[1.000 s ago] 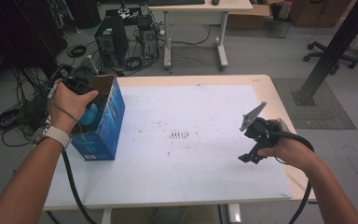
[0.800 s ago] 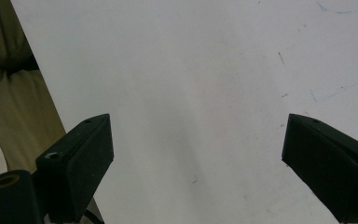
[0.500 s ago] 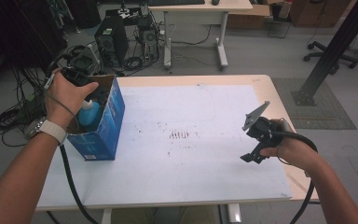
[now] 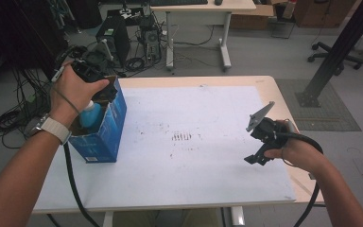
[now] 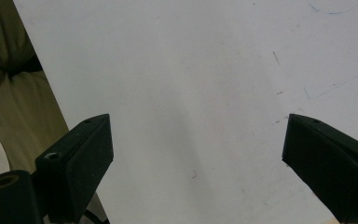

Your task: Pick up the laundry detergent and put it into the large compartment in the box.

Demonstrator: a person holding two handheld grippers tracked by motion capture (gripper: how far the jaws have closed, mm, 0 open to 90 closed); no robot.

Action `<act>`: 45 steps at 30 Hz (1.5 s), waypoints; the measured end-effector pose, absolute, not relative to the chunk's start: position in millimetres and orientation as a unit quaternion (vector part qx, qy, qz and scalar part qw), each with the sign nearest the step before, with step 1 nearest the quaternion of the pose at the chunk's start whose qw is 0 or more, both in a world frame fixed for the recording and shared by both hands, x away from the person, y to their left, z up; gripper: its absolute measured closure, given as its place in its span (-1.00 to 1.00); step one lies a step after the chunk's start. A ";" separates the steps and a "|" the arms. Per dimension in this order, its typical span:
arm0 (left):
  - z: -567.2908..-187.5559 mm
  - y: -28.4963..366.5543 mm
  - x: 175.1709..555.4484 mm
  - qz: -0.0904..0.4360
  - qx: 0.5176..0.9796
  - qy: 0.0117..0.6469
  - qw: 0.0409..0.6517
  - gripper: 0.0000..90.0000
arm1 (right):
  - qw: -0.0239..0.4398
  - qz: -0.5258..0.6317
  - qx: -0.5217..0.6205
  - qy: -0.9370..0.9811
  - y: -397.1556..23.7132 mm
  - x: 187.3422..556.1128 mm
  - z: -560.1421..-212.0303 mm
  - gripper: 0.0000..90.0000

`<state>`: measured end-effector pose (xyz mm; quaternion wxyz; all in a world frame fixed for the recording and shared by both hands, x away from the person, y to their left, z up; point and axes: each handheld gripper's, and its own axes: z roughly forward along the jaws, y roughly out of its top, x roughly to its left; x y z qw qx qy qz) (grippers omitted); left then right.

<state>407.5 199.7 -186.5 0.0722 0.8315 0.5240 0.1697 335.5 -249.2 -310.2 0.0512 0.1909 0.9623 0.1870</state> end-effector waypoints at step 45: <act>-158.3 127.2 407.7 0.149 0.908 0.380 0.097 -0.78 | 0.055 0.189 0.195 0.961 -250.5 332.9 -300.2 -0.80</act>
